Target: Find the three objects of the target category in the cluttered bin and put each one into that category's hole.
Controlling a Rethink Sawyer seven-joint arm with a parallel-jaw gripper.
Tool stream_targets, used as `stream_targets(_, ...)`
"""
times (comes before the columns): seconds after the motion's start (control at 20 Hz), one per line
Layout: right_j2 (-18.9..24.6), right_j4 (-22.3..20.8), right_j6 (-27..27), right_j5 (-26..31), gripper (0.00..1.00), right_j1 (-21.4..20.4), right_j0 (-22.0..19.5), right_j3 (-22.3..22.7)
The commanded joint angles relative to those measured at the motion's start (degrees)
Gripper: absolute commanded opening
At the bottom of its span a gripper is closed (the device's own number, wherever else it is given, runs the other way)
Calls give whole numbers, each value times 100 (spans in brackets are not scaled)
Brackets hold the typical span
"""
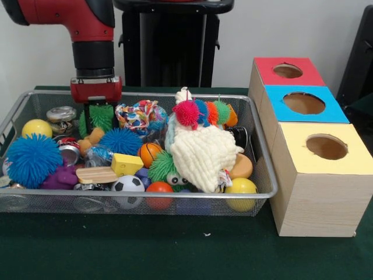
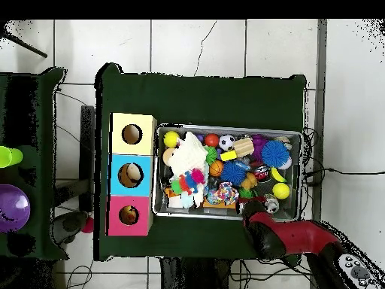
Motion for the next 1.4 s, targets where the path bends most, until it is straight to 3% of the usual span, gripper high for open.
stream_targets(0.05, -246, -471, 106, -271, 100, -165, 387, -646)
stream_targets(0.3, -303, -532, 176, -339, 100, -291, 505, -654)
stream_targets(0.45, -573, -281, 325, -976, 100, -222, 627, -722)
stream_targets(0.5, -656, -163, 390, -1224, 0, -188, 646, -731)
stream_targets(0.75, -526, -360, 385, -1059, 0, -287, 570, -660)
stream_targets(1.05, -762, -528, 130, -1090, 0, -305, 786, -745)
stream_targets(1.15, -621, -553, 253, -1029, 0, -392, 658, -656)
stream_targets(1.4, 218, -740, 409, -340, 0, -654, 42, -302)
